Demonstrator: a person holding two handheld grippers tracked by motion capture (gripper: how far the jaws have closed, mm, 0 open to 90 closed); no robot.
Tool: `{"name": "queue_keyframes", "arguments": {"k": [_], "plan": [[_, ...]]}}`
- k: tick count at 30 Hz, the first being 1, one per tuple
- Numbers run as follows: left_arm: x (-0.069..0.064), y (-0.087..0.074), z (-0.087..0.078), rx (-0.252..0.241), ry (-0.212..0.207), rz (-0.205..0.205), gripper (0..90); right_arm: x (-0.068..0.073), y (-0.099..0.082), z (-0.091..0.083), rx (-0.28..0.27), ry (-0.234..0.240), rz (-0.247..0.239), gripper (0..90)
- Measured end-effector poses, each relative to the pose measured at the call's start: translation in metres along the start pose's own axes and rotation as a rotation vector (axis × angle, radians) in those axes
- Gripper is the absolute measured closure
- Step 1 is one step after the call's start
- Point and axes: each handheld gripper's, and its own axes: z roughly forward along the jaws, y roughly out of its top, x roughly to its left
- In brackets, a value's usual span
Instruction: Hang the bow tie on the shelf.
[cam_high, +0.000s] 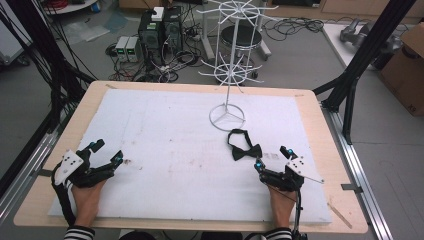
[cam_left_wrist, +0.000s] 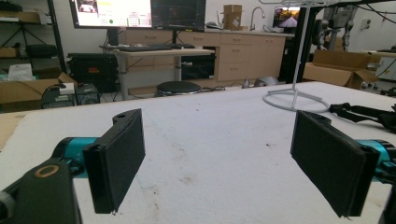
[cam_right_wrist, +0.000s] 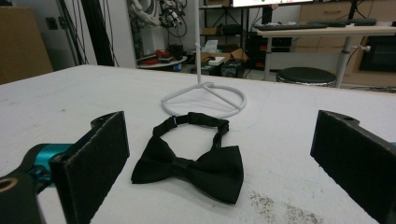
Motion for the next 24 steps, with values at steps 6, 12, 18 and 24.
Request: {"name": "queue_keyframes", "arguments": {"k": [6, 12, 18, 24], "plan": [[0.0, 0.0, 0.0, -0.002, -0.001, -0.007, 17.9, 0.001, 0.001, 0.001, 0.018, -0.006, 0.004, 3.3], [0.001, 0.0, -0.001, -0.007, -0.003, -0.01, 17.8, -0.002, 0.001, 0.002, 0.018, -0.01, 0.025, 3.3], [0.001, 0.0, -0.001, -0.008, -0.003, -0.01, 17.8, -0.002, 0.002, 0.002, 0.036, -0.006, 0.019, 3.3], [0.001, 0.0, -0.001, -0.009, -0.005, -0.008, 17.8, -0.01, 0.018, 0.002, 0.083, 0.005, 0.001, 3.3]]}}
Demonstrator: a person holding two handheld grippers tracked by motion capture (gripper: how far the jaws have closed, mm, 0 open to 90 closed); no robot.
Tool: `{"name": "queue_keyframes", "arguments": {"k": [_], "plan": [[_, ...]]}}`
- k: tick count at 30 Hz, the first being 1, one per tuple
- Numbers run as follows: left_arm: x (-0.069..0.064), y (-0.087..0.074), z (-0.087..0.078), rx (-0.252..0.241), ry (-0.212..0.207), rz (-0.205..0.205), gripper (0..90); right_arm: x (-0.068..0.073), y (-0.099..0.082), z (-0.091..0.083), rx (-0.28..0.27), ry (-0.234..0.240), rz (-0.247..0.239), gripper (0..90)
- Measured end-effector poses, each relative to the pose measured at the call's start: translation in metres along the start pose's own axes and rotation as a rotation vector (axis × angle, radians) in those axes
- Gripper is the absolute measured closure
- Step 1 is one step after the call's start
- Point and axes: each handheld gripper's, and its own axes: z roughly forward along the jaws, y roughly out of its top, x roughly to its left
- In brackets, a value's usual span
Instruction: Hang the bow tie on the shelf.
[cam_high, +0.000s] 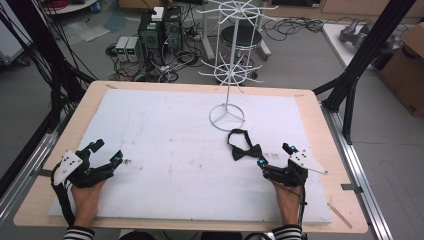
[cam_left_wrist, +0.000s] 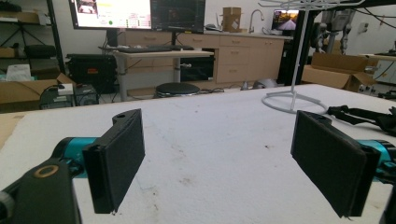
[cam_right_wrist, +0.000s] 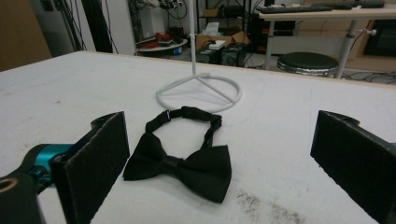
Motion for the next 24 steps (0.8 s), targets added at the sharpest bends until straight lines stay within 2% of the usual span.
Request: {"name": "queue_keyframes", "arguments": {"k": [1, 4, 5, 6, 7, 8, 9, 10, 11, 12, 13, 14, 15, 16, 17, 18, 19, 20, 21, 22, 24], "plan": [[0.0, 0.0, 0.0, 0.0, -0.001, 0.001, 17.8, -0.003, 0.007, 0.0, 0.013, 0.002, -0.013, 3.3], [0.0, 0.0, 0.0, 0.001, -0.001, -0.001, 17.8, -0.006, 0.015, 0.002, 0.038, 0.015, -0.025, 3.3], [0.0, 0.0, 0.0, -0.001, -0.001, -0.001, 17.8, -0.009, 0.023, 0.004, 0.072, 0.034, -0.043, 3.3], [0.0, 0.0, 0.0, -0.001, -0.001, -0.001, 17.8, -0.009, 0.023, 0.004, 0.072, 0.034, -0.043, 3.3], [0.0, 0.0, 0.0, 0.0, -0.001, 0.001, 17.8, -0.011, 0.03, 0.006, 0.119, 0.036, -0.069, 3.3], [0.0, 0.0, 0.0, 0.0, -0.001, 0.001, 17.9, -0.011, 0.03, 0.006, 0.119, 0.036, -0.069, 3.3], [0.0, 0.0, 0.0, 0.0, -0.001, 0.001, 17.9, -0.013, 0.037, 0.009, 0.158, 0.045, -0.079, 3.3], [0.0, 0.0, 0.0, 0.0, -0.001, 0.001, 17.9, -0.013, 0.037, 0.009, 0.158, 0.045, -0.079, 3.3], [0.0, 0.0, 0.0, 0.0, -0.001, 0.001, 17.9, -0.015, 0.042, 0.013, 0.189, 0.07, -0.09, 3.3], [0.0, 0.0, 0.0, 0.0, -0.001, 0.001, 17.9, -0.015, 0.042, 0.013, 0.189, 0.07, -0.09, 3.3], [0.0, 0.0, 0.0, 0.0, -0.001, 0.001, 17.9, -0.017, 0.045, 0.016, 0.224, 0.089, -0.107, 3.3], [0.0, 0.0, 0.0, 0.0, -0.001, 0.001, 17.9, -0.017, 0.045, 0.016, 0.224, 0.089, -0.107, 3.3], [0.0, 0.0, 0.0, 0.002, -0.001, 0.001, 17.9, -0.02, 0.049, 0.021, 0.271, 0.121, -0.118, 3.3], [0.0, 0.0, 0.0, 0.002, -0.001, 0.001, 17.9, -0.02, 0.049, 0.021, 0.271, 0.121, -0.118, 3.3], [0.0, 0.0, 0.0, 0.004, 0.0, 0.003, 18.0, -0.023, 0.053, 0.026, 0.322, 0.153, -0.122, 3.4], [0.0, 0.0, 0.0, 0.004, 0.0, 0.003, 18.1, -0.023, 0.053, 0.026, 0.322, 0.153, -0.122, 3.4], [0.0, 0.0, 0.001, 0.006, 0.0, 0.005, 18.1, -0.027, 0.056, 0.032, 0.373, 0.187, -0.128, 3.5], [0.0, 0.0, 0.001, 0.006, 0.0, 0.005, 18.1, -0.027, 0.056, 0.032, 0.373, 0.187, -0.128, 3.5], [-0.001, 0.0, 0.001, 0.007, -0.002, 0.011, 18.1, -0.029, 0.059, 0.038, 0.426, 0.2, -0.146, 3.5], [-0.001, 0.0, 0.001, 0.007, -0.002, 0.011, 18.1, -0.029, 0.059, 0.038, 0.426, 0.2, -0.146, 3.5], [-0.001, 0.0, 0.001, 0.007, -0.001, 0.011, 18.1, -0.032, 0.063, 0.046, 0.473, 0.228, -0.147, 3.5]]}}
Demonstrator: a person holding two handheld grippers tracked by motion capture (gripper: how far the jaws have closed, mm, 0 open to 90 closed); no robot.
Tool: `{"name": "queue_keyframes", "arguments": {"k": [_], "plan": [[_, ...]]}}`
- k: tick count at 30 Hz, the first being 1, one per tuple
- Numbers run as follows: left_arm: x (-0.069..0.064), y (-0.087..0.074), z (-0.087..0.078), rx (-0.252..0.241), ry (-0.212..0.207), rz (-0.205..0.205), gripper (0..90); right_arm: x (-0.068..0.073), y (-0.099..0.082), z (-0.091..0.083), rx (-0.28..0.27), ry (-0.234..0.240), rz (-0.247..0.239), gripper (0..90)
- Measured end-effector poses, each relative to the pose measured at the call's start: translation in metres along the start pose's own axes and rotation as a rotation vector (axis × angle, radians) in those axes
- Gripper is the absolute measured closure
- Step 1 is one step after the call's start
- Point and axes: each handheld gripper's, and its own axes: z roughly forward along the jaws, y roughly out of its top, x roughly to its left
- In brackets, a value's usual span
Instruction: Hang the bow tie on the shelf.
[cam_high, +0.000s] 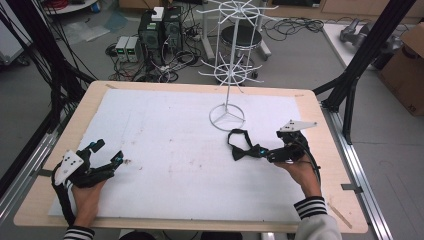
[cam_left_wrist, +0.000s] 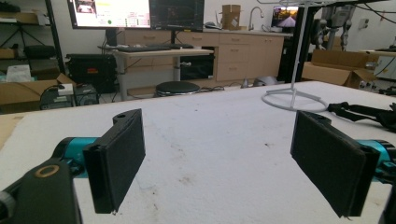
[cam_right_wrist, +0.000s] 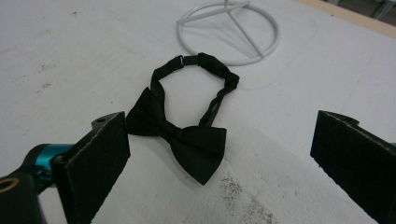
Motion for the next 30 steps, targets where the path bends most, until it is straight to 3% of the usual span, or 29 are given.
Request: {"name": "queue_keyframes", "arguments": {"k": [4, 5, 8, 9, 14, 15, 16, 17, 26, 30], "plan": [[0.0, 0.0, 0.0, 0.003, 0.0, 0.0, 18.1, -0.004, 0.005, 0.007, 0.049, 0.028, -0.018, 4.5], [0.0, 0.0, 0.0, 0.004, 0.0, -0.002, 18.1, -0.006, 0.009, 0.011, 0.094, 0.038, -0.032, 4.8], [0.0, 0.0, 0.0, 0.005, 0.001, -0.002, 18.1, -0.009, 0.01, 0.015, 0.104, 0.065, -0.031, 6.8], [0.0, 0.0, 0.0, 0.006, 0.001, -0.001, 18.1, -0.012, 0.01, 0.02, 0.133, 0.085, -0.018, 6.8], [0.0, 0.0, 0.0, 0.005, 0.003, -0.003, 18.2, -0.015, 0.009, 0.031, 0.195, 0.09, -0.03, 6.8], [0.001, 0.0, 0.0, 0.007, 0.005, -0.005, 18.3, -0.016, 0.007, 0.035, 0.221, 0.105, -0.025, 14.2], [0.001, 0.0, 0.0, 0.007, 0.005, -0.005, 18.3, -0.016, 0.007, 0.035, 0.221, 0.105, -0.025, 14.2], [0.001, 0.0, 0.0, 0.007, 0.006, -0.005, 18.4, -0.018, 0.006, 0.039, 0.231, 0.147, -0.016, 18.3], [0.001, 0.0, 0.0, 0.008, 0.006, -0.005, 18.5, -0.023, 0.005, 0.05, 0.253, 0.16, -0.007, 19.2], [0.001, 0.0, 0.0, 0.008, 0.007, -0.006, 18.5, -0.025, 0.004, 0.054, 0.273, 0.191, -0.01, 24.6]]}}
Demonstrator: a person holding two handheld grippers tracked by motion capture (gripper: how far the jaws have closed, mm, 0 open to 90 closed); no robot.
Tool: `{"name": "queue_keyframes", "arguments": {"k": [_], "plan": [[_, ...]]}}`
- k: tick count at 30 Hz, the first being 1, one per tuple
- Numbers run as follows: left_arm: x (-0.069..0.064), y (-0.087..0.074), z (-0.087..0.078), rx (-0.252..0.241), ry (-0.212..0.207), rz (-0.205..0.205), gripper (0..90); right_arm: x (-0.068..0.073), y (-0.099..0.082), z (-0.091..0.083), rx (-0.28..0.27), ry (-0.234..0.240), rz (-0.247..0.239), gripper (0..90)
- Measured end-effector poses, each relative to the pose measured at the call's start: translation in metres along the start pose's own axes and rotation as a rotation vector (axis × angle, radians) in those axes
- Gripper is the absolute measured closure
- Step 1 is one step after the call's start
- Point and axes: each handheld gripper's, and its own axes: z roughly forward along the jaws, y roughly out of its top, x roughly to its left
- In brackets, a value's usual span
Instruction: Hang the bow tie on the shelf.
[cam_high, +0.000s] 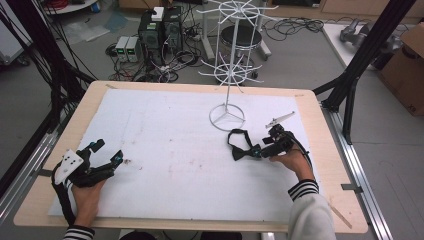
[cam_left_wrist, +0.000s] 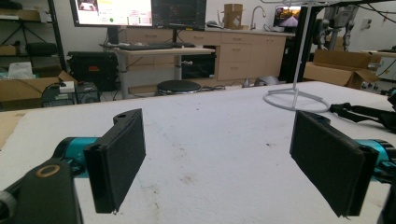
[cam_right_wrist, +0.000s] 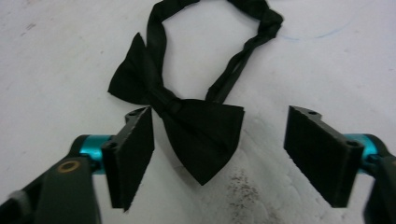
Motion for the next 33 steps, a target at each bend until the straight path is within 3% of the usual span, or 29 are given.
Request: {"name": "queue_keyframes", "arguments": {"k": [4, 5, 10, 11, 18, 20, 21, 22, 23, 24, 25, 33], "plan": [[0.0001, 0.0, 0.0001, -0.001, 0.002, -0.003, 18.5, -0.0008, 0.0009, 0.0046, 0.013, 0.012, -0.006, 26.6], [0.0, 0.0, 0.0002, -0.003, 0.004, -0.006, 18.5, -0.0016, 0.0013, 0.0059, 0.028, 0.024, -0.008, 32.7], [0.0, 0.0001, 0.0002, 0.0, 0.003, -0.002, 18.5, -0.0023, 0.0016, 0.0077, 0.033, 0.046, -0.022, 41.4], [0.0, 0.0001, 0.0002, 0.001, 0.003, -0.001, 18.5, -0.0036, 0.0014, 0.0088, 0.036, 0.058, -0.019, 47.3], [0.0001, 0.0001, 0.0002, 0.001, 0.003, -0.002, 18.5, -0.0038, 0.0017, 0.012, 0.049, 0.07, -0.018, 55.9], [0.0, 0.0001, 0.0002, 0.002, 0.003, -0.001, 18.5, -0.0035, 0.002, 0.011, 0.047, 0.065, -0.008, 61.1], [0.0, 0.0001, 0.0002, 0.001, 0.003, -0.001, 18.5, -0.0032, 0.0021, 0.0087, 0.039, 0.06, 0.0, 68.4], [0.0, 0.0001, 0.0002, 0.001, 0.003, -0.001, 18.5, -0.0032, 0.0021, 0.0087, 0.039, 0.06, 0.0, 68.4], [0.0, 0.0001, 0.0002, 0.001, 0.003, -0.001, 18.5, -0.0027, 0.0022, 0.0054, 0.033, 0.048, 0.005, 78.8], [0.0, 0.0001, 0.0002, 0.001, 0.003, -0.001, 18.5, -0.0027, 0.0022, 0.0054, 0.033, 0.048, 0.005, 78.8], [0.0, 0.0001, 0.0002, 0.002, 0.003, 0.0, 18.5, -0.001, 0.0023, 0.0044, 0.035, 0.034, -0.009, 85.1], [-0.0001, 0.0001, 0.0002, 0.002, 0.002, -0.001, 18.5, 0.0048, 0.0044, 0.0065, 0.029, 0.017, -0.045, 87.2]]}}
